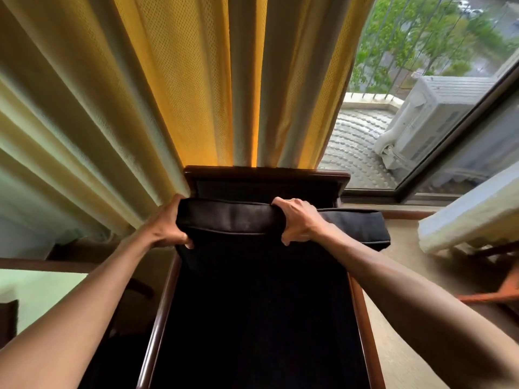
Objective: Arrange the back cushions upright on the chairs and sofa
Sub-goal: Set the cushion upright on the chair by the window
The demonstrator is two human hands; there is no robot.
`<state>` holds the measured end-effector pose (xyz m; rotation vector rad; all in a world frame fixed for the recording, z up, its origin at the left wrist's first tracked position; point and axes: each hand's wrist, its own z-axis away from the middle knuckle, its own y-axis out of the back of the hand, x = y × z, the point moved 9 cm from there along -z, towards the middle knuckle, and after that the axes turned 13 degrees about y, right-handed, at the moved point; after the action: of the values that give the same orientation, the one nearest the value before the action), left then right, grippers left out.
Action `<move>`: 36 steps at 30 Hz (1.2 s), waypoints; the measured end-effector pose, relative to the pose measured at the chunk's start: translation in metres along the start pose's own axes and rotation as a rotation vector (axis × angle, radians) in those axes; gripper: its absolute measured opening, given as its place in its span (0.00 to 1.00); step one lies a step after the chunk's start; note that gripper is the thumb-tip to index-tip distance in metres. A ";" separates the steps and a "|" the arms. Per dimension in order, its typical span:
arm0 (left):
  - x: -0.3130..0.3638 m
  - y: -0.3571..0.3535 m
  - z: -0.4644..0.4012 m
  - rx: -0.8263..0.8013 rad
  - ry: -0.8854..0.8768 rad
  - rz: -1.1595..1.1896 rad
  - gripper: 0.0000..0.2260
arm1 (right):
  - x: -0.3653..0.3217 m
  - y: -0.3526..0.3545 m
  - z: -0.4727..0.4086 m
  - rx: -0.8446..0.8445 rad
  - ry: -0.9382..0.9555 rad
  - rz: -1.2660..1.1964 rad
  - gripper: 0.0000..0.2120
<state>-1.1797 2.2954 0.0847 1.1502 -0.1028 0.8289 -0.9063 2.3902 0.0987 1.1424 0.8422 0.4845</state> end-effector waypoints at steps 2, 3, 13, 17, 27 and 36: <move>-0.012 -0.013 -0.009 0.017 -0.008 -0.153 0.44 | -0.006 -0.030 0.002 0.024 -0.002 -0.017 0.37; -0.015 -0.022 -0.011 0.026 -0.003 -0.254 0.44 | -0.004 -0.046 0.004 0.037 -0.013 -0.014 0.34; 0.019 -0.138 -0.018 0.069 -0.046 -0.651 0.45 | -0.009 -0.129 -0.003 0.067 0.026 0.114 0.43; 0.016 -0.140 -0.029 0.094 -0.075 -0.649 0.47 | 0.033 -0.124 0.025 0.032 -0.005 0.237 0.57; 0.030 -0.108 -0.058 0.195 -0.165 -0.597 0.35 | 0.072 -0.088 0.005 0.041 -0.030 0.299 0.46; 0.041 -0.115 -0.093 0.214 -0.167 -0.666 0.37 | 0.100 -0.091 -0.014 0.045 -0.110 0.278 0.47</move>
<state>-1.1094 2.3776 -0.0246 1.3424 0.2291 0.1540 -0.8635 2.4372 -0.0209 1.3239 0.6035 0.6272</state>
